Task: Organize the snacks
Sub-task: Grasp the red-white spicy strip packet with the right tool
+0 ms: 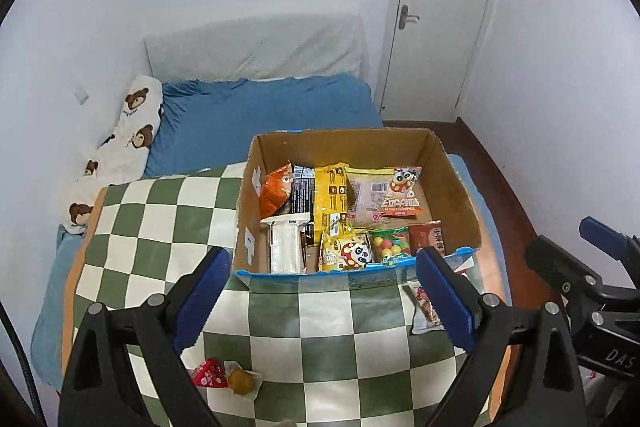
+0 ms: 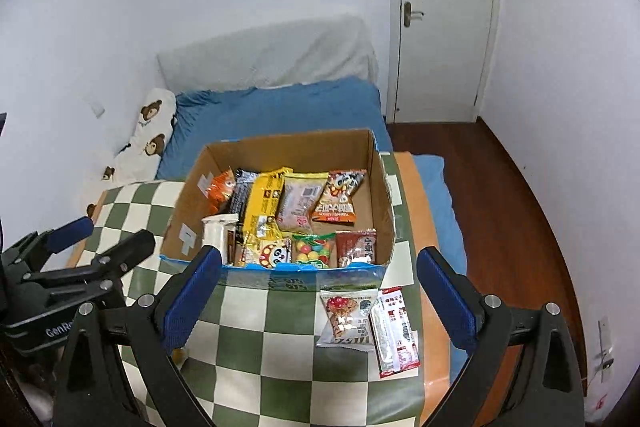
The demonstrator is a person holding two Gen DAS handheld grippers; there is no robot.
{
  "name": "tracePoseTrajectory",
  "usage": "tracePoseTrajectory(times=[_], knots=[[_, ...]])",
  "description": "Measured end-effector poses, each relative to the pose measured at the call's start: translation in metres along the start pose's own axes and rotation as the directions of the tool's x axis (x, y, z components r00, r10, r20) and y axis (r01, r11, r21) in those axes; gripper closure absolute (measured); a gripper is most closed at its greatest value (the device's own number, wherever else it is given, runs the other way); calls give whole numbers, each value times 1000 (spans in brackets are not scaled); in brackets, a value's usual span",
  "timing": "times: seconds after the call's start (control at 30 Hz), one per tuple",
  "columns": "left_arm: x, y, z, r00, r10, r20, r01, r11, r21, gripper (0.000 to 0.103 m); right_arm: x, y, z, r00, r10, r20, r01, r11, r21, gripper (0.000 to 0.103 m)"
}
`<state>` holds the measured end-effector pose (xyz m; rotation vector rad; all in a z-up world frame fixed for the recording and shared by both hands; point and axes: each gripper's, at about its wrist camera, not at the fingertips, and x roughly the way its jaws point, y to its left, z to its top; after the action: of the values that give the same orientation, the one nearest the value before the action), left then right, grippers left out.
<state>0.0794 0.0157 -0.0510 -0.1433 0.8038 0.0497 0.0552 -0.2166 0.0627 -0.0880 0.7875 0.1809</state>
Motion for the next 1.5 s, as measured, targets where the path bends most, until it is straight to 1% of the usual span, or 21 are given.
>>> tracePoseTrajectory(times=[0.1, 0.2, 0.27, 0.37, 0.47, 0.5, 0.6, 0.67, 0.73, 0.8, 0.87, 0.9, 0.93, 0.97, 1.03, 1.07, 1.13, 1.23, 1.33, 1.43, 1.5], knots=[[-6, 1, -3, 1000, 5, 7, -5, 1000, -9, 8, -8, 3, -1, 1000, 19, 13, -19, 1000, 3, 3], [-3, 5, -11, 1000, 11, -21, -12, 999, -38, 8, -11, 0, -6, 999, 49, 4, -49, 998, 28, 3], [5, 8, -20, 998, 24, -62, -28, 998, -57, 8, -6, -9, -12, 999, 45, -13, -44, 998, 50, 3], [30, 18, -43, 989, 58, -134, -71, 993, -90, 8, 18, -35, -26, 996, 45, -78, -35, 992, 124, 3], [59, 25, -68, 971, 80, -226, -109, 987, -118, 8, 58, -66, -44, 986, 5, -165, 22, 986, 164, 3], [73, 29, -79, 961, 82, -265, -120, 984, -130, 8, 78, -77, -52, 977, -9, -212, 46, 984, 170, 3], [107, 32, -108, 930, 100, -354, -157, 978, -136, 8, 124, -105, -73, 952, -16, -304, 81, 976, 201, 3], [124, 32, -124, 910, 96, -402, -166, 976, -143, 8, 158, -122, -90, 931, -27, -364, 110, 972, 210, 3], [140, 27, -137, 891, 108, -442, -178, 977, -121, 8, 185, -132, -104, 910, -34, -414, 129, 970, 204, 4], [149, 21, -145, 880, 136, -454, -193, 978, -81, 8, 206, -136, -116, 892, -21, -452, 124, 972, 200, 4], [155, 17, -150, 873, 159, -461, -202, 978, -45, 8, 229, -131, -129, 859, -19, -511, 117, 980, 161, 4], [158, 15, -153, 868, 165, -468, -202, 979, -30, 8, 234, -129, -134, 854, -20, -520, 117, 981, 154, 4], [159, 15, -154, 865, 171, -472, -204, 979, -19, 8, 239, -128, -139, 850, -26, -527, 119, 982, 144, 9], [158, 15, -156, 862, 179, -474, -206, 978, -6, 8, 241, -127, -143, 847, -39, -530, 130, 982, 135, 13], [152, 18, -157, 862, 189, -470, -212, 977, 4, 8, 239, -125, -147, 856, -48, -515, 136, 982, 134, 34], [148, 22, -158, 858, 189, -478, -212, 977, 5, 8, 233, -125, -148, 862, -47, -505, 134, 982, 137, 37], [142, 32, -157, 854, 183, -486, -212, 977, -5, 8, 223, -123, -151, 867, -33, -497, 122, 982, 147, 40], [135, 60, -170, 838, 151, -524, -209, 976, -54, 8, 201, -117, -165, 870, 7, -493, 91, 980, 176, 41], [132, 93, -189, 817, 98, -568, -214, 967, -141, 8, 181, -96, -189, 858, 60, -511, 37, 983, 177, 43], [140, 122, -209, 792, 40, -609, -231, 943, -239, 8, 170, -67, -214, 840, 97, -534, -10, 986, 163, 43], [148, 131, -215, 789, -6, -614, -222, 930, -294, 8, 166, -49, -225, 837, 101, -538, -22, 988, 151, 43]])
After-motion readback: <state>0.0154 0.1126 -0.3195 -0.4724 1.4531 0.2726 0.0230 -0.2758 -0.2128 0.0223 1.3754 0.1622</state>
